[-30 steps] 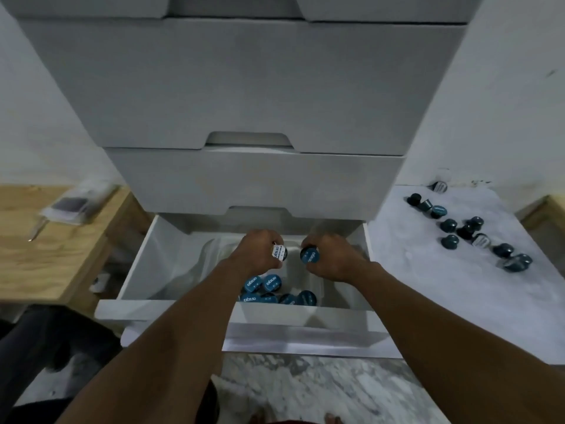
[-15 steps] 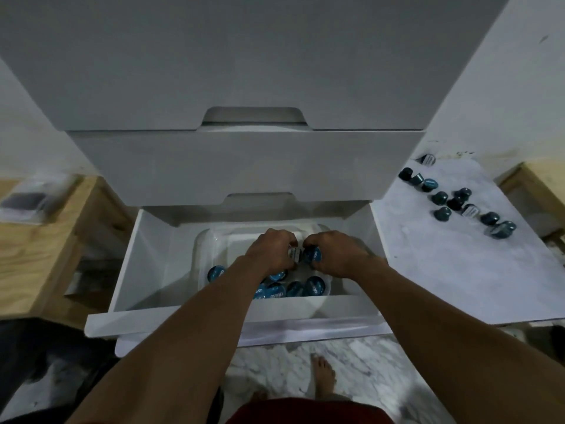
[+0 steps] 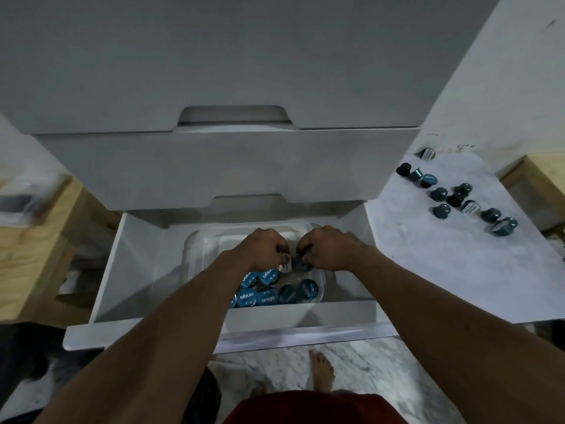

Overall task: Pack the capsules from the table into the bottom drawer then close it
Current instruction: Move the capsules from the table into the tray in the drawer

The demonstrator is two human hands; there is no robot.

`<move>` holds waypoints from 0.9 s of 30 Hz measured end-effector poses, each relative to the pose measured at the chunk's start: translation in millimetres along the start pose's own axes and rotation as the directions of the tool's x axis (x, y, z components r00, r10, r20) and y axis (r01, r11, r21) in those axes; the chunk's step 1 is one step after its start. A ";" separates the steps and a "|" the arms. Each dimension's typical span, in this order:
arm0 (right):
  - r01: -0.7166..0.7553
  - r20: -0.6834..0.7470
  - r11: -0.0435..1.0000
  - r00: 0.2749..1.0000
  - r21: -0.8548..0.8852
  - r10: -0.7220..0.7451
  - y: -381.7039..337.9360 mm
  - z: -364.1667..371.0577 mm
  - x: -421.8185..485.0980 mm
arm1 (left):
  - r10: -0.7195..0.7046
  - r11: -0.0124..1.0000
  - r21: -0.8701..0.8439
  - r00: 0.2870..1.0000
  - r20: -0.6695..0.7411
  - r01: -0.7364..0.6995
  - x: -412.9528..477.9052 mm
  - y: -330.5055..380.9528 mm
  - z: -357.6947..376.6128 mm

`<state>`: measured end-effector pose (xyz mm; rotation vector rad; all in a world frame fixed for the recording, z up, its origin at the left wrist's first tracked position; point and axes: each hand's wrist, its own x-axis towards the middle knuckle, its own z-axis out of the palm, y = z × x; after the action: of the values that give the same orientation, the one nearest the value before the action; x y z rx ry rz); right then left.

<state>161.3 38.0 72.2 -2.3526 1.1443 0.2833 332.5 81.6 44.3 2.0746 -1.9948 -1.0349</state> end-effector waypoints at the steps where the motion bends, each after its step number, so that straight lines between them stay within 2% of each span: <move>1: 0.000 0.007 1.000 1.000 0.003 0.000 0.5 0.3 0.4 | 0.005 1.000 0.007 1.000 0.012 -0.005 -0.3 0.7 0.7; 7: -0.010 0.039 1.000 0.999 0.011 0.010 1.5 1.1 -1.2 | 0.015 0.998 0.052 0.997 0.080 -0.019 -1.3 7.5 2.9; 18: -0.053 0.011 0.999 0.999 -0.001 0.053 0.1 6.4 -7.8 | 0.013 0.996 0.090 0.996 0.092 -0.021 -6.4 9.4 6.6; 23: -0.073 -0.150 0.997 0.986 0.018 0.075 -4.1 -2.8 -17.5 | 0.038 0.991 0.127 0.998 -0.055 -0.031 -9.3 12.0 -1.4; 27: -0.089 -0.370 0.996 0.924 0.031 0.094 -6.4 -14.5 -28.7 | 0.165 0.967 0.226 0.962 -0.215 -0.116 -14.9 30.3 -15.0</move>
<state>147.9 53.1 98.1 -2.4074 1.4255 -0.1493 315.4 85.0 76.9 2.0016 -2.1705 -0.5465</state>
